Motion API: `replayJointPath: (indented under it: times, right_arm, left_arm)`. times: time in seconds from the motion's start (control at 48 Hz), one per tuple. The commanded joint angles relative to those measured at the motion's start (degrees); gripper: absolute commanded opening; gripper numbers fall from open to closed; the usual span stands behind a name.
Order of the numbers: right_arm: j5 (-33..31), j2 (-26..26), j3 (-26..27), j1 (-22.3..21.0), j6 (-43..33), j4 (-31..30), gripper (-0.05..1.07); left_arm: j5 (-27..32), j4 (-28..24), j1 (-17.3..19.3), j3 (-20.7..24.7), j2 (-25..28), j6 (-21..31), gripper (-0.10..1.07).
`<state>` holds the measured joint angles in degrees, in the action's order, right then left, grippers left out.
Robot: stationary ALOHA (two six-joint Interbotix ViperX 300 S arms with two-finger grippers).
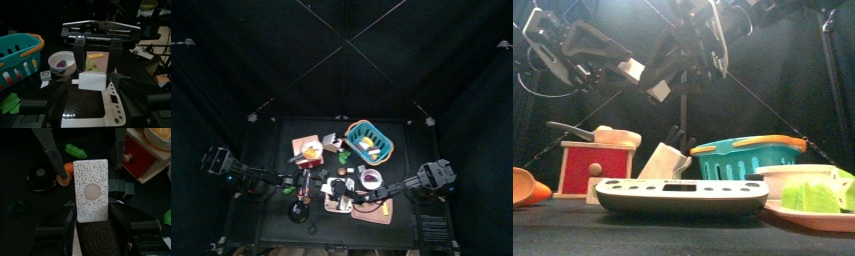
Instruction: Place rice on stove
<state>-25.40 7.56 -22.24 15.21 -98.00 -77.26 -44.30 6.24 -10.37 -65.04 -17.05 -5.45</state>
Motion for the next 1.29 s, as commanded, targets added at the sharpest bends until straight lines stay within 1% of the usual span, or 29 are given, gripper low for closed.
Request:
replayJointPath:
  times: [0.0,0.167,0.333,0.5,0.604,0.708,0.854,1.021,1.271]
  right_arm:
    - [-0.44,-1.41,0.53,-0.09,-0.09,1.05,0.61]
    - [-2.02,-1.76,0.44,0.53,-0.35,3.69,0.61]
    - [-5.54,-2.37,0.44,2.46,-0.26,9.23,0.61]
    - [-13.97,-2.64,0.53,5.27,-0.7,15.21,0.61]
    - [-18.72,-2.72,1.05,6.33,-1.41,20.57,0.61]
    - [-21.71,-2.72,2.02,6.77,-4.66,26.37,0.61]
    - [-23.03,-2.11,2.11,6.59,-11.07,30.76,0.61]
    - [-22.24,-1.85,1.41,6.33,-17.84,32.61,0.62]
    - [-21.18,-0.62,0.53,3.6,-28.21,35.33,0.63]
  left_arm:
    - [-0.62,0.09,0.0,0.18,-1.23,-0.09,0.97]
    - [-0.62,0.35,0.35,-0.97,-2.11,0.0,0.97]
    - [-0.62,0.7,0.44,-1.58,-2.9,0.0,0.97]
    - [-0.62,0.7,0.44,-2.2,-3.96,0.09,0.97]
    - [-0.62,0.7,0.44,-2.55,-4.31,0.18,0.97]
    - [-0.62,0.7,0.44,-2.64,-4.31,0.18,0.97]
    - [-0.62,0.7,0.44,-2.64,-4.31,0.18,0.97]
    - [-0.62,0.7,0.44,-2.64,-4.31,0.18,0.97]
    - [-0.62,0.7,0.44,-2.64,-4.31,0.18,0.97]
